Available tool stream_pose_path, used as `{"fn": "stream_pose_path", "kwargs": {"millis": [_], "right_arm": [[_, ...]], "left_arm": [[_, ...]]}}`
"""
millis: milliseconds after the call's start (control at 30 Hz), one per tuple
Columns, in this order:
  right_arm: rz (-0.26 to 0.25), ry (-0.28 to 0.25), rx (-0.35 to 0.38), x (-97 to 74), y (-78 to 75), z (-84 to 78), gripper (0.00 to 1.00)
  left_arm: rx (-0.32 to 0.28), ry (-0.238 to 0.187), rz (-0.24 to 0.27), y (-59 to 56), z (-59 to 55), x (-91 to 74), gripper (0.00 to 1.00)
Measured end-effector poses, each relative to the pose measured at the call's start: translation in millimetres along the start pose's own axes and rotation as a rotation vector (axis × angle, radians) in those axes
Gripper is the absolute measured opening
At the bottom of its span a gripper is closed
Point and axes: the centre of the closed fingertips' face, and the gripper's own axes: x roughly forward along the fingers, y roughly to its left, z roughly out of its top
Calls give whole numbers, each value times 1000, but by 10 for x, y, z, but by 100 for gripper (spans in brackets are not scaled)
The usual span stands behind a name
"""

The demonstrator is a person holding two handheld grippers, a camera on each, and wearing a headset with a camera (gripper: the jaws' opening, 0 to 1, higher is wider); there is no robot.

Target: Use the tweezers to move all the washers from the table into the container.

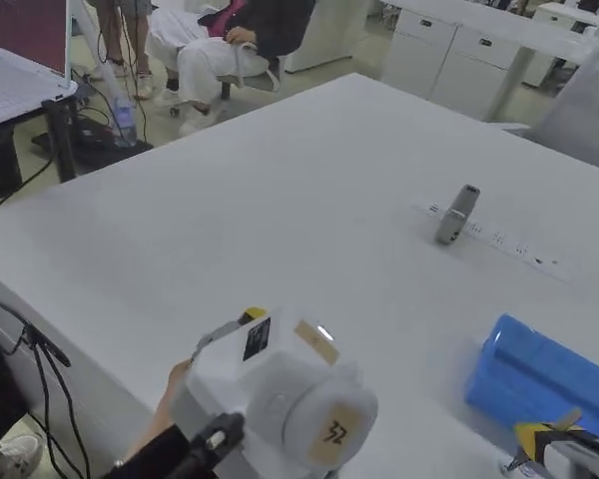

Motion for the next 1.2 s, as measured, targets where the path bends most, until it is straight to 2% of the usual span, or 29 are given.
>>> {"fn": "stream_pose_path", "kwargs": {"millis": [233,300,333,400,467,567,667,767,867,1000,1067,1100,1133,1200], "right_arm": [[-26,-17,-28,-8,37,-5,1],[-26,-5,19,-31,-1,-16,1],[-1,-8,70,-22,35,-10,1],[11,-32,120,-99,11,43,1],[17,-42,126,-119,-19,77,1],[44,-83,179,-241,45,233,1],[56,-120,197,-295,29,382,1],[57,-184,224,-326,-15,605,1],[38,-230,230,-281,-115,817,1],[12,-255,202,-132,-230,928,1],[-10,-254,175,-51,-286,936,2],[-43,-246,132,9,-349,919,2],[-55,-240,109,43,-351,905,2],[-42,-225,114,161,-340,854,2]], "left_arm": [[-1,19,7,16,-29,8,74],[3,20,6,15,-28,8,74],[6,20,4,9,-28,7,73],[11,17,0,-3,-19,9,73],[11,23,-4,-14,-28,16,74],[12,31,-9,-24,-41,19,74],[10,26,-11,-29,-32,16,73],[11,27,-13,-34,-36,19,73],[11,29,-15,-38,-41,20,73],[17,38,-12,-33,-57,24,72],[16,38,-10,-29,-58,24,72],[16,40,-8,-25,-61,24,72],[17,43,-8,-24,-65,25,71],[20,46,-6,-23,-70,26,71]]}}
